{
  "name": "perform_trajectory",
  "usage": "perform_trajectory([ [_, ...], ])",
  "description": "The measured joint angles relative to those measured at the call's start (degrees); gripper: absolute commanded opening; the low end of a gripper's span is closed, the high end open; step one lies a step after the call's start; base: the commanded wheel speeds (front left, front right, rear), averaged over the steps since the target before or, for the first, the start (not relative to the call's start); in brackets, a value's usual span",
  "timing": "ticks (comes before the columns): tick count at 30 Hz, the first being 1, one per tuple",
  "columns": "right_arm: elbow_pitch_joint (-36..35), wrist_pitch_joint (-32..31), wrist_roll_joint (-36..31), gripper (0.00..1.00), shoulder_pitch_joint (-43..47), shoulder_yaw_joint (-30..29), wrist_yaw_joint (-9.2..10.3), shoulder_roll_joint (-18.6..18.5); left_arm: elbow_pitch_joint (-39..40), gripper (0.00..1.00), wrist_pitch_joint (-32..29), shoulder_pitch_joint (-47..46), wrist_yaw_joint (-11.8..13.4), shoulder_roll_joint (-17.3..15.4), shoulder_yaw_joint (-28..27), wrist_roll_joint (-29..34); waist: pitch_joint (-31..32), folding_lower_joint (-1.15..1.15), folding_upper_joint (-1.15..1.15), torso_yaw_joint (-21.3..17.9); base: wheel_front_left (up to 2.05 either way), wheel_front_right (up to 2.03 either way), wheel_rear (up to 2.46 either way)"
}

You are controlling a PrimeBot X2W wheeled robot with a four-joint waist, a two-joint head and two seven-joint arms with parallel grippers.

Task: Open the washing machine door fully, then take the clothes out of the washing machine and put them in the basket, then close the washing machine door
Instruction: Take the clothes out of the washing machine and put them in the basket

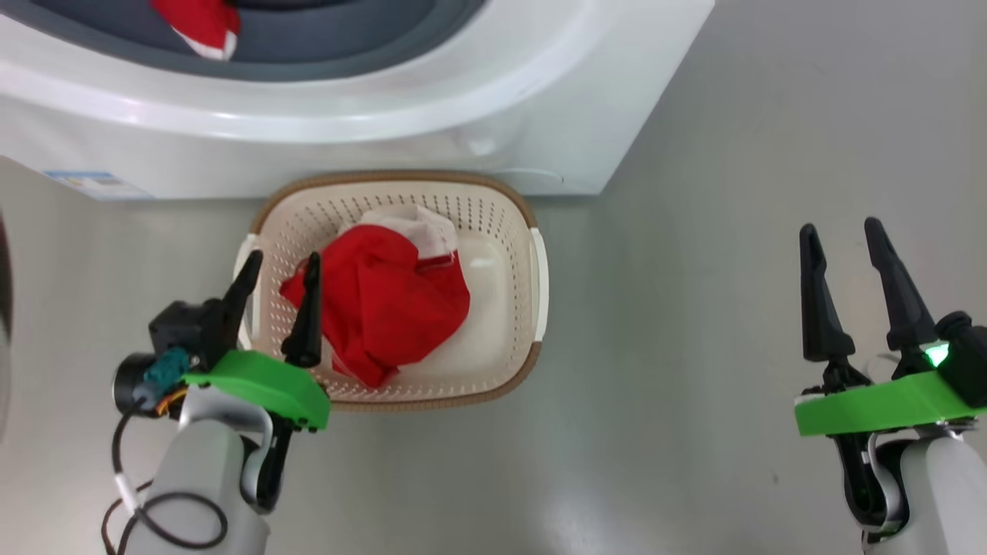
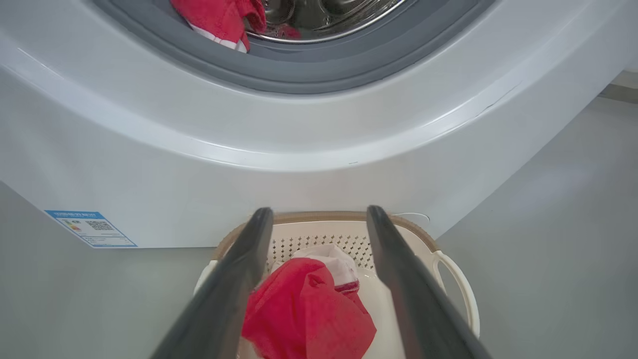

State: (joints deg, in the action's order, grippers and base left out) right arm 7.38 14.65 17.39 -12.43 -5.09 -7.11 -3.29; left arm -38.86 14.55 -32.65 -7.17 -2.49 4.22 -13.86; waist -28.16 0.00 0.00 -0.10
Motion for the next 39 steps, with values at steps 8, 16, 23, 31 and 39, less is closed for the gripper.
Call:
perform_trajectory([
  [8, 0.94, 0.00, 0.18, 1.00, 2.98, 0.27, 0.00, -0.76, 8.70, 1.00, 0.00, 6.04, 0.00, 0.13, -2.96, 2.58, 5.18, 0.00, 0.00, 0.89, 0.00, 0.00, 0.00],
  [16, 1.80, 0.00, 0.29, 1.00, 6.99, 0.43, 0.00, -1.40, 16.66, 1.00, 0.00, 14.71, 0.00, 0.27, -5.31, 5.45, 11.09, 0.00, 0.00, 1.57, 0.00, 0.00, 0.00],
  [23, 1.83, -0.01, 0.75, 1.00, 10.28, 0.24, 0.00, -1.85, 22.09, 1.00, 0.00, 20.50, 0.00, 0.31, -7.45, 5.83, 15.10, 0.00, 0.00, 1.93, 0.00, 0.00, 0.00],
  [31, 1.15, -0.01, 0.82, 1.00, 13.76, -0.18, 0.00, -1.88, 28.07, 1.00, 0.00, 27.63, 0.00, 0.31, -8.04, 7.24, 18.40, 0.00, 0.00, 2.37, 0.00, 0.00, 0.00],
  [39, 0.49, -0.01, 0.83, 1.00, 15.27, -1.03, 0.00, -1.85, 31.34, 1.00, 0.00, 31.69, 0.04, 0.27, -8.31, 6.73, 19.44, 0.00, 0.00, 2.62, 0.00, 0.00, 0.00],
])
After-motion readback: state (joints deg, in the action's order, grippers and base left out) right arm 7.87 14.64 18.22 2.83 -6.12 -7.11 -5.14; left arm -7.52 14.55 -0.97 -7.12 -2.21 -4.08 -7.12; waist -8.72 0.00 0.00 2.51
